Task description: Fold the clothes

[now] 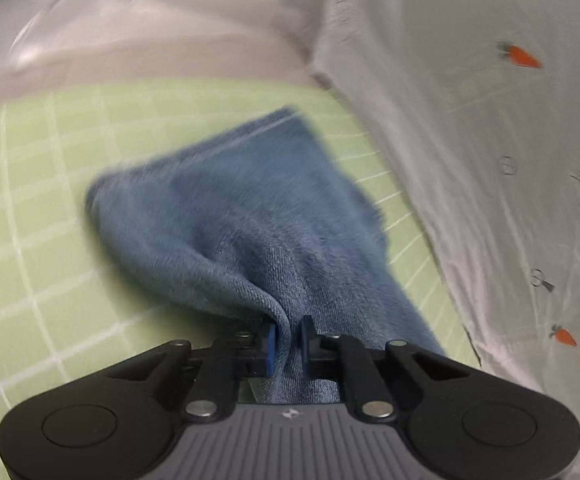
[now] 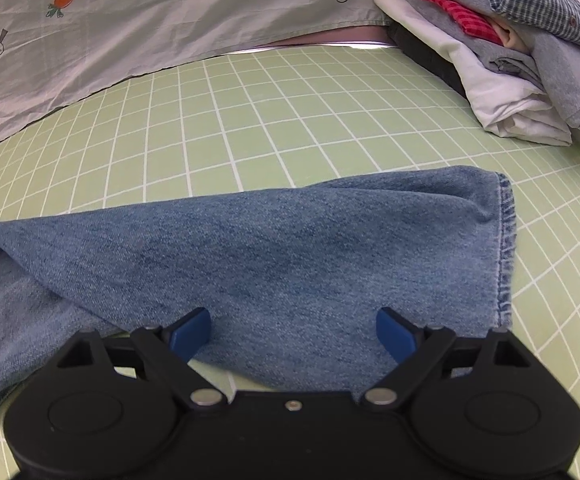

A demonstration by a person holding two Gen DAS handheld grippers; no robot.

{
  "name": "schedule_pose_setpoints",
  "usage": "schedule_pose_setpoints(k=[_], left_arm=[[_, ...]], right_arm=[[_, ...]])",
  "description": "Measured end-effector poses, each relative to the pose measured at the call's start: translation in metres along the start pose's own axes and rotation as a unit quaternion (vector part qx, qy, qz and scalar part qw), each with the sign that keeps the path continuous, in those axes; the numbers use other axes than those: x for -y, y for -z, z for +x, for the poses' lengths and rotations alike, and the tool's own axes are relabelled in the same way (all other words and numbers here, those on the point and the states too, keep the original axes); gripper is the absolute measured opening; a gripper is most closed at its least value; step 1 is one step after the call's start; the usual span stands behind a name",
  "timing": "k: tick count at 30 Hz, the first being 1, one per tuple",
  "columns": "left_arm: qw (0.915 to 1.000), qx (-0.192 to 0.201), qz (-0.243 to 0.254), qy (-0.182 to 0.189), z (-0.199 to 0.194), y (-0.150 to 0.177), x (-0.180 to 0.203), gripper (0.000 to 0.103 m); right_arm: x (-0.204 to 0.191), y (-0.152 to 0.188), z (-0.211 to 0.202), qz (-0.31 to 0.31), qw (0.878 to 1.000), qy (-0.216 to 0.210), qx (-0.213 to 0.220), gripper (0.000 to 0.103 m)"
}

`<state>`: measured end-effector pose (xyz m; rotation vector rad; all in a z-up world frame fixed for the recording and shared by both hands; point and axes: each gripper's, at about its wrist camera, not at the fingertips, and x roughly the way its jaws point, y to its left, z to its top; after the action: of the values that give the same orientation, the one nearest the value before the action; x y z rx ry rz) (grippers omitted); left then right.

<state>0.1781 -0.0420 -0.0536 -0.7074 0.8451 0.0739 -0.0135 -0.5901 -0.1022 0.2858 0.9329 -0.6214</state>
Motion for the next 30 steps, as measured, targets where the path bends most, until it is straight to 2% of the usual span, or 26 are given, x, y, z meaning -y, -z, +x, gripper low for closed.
schedule_pose_setpoints(k=[4,7,10,13,15,17,18,19,21,23,27,30], left_arm=[[0.9970,0.026,0.064,0.035,-0.005,-0.016,0.048,0.012],[0.9920,0.032,0.107,0.059,0.014,-0.024,0.095,0.011],[0.9829,0.037,0.163,0.077,0.038,-0.025,0.144,0.009],[0.9690,0.016,0.207,0.134,0.061,-0.017,0.188,0.007],[0.9604,0.006,0.243,0.136,0.073,-0.004,0.208,0.014],[0.9550,-0.005,0.272,0.118,0.083,0.008,0.214,0.017],[0.9540,-0.013,0.278,0.112,0.085,0.013,0.211,0.023],[0.9555,-0.020,0.274,0.108,0.083,0.017,0.203,0.029],[0.9607,-0.028,0.258,0.099,0.075,0.021,0.181,0.056],[0.9668,-0.021,0.242,0.080,0.062,0.020,0.152,0.064],[0.9749,0.001,0.221,0.024,0.033,0.011,0.103,0.068],[0.9879,-0.011,0.155,0.008,0.028,-0.002,0.071,0.068]], right_arm=[[0.004,-0.006,-0.001,0.001,1.000,0.010,0.011,0.090],[0.012,-0.012,0.004,0.017,1.000,0.014,0.011,0.090],[0.019,-0.015,0.009,0.027,0.999,0.022,0.007,0.090],[0.024,-0.017,0.014,0.032,0.999,0.030,0.002,0.090],[0.028,-0.018,0.018,0.036,0.999,0.036,-0.001,0.090],[0.029,-0.018,0.021,0.036,0.999,0.039,-0.004,0.090],[0.028,-0.018,0.021,0.034,0.999,0.040,-0.004,0.090],[0.026,-0.018,0.021,0.031,0.999,0.041,-0.004,0.090],[0.022,-0.021,0.020,0.022,0.999,0.043,-0.004,0.090],[0.018,-0.024,0.019,0.015,0.999,0.042,-0.003,0.090],[-0.002,-0.036,0.012,-0.016,0.999,0.031,0.015,0.090],[-0.022,-0.053,0.010,-0.034,0.999,0.005,0.033,0.090]])
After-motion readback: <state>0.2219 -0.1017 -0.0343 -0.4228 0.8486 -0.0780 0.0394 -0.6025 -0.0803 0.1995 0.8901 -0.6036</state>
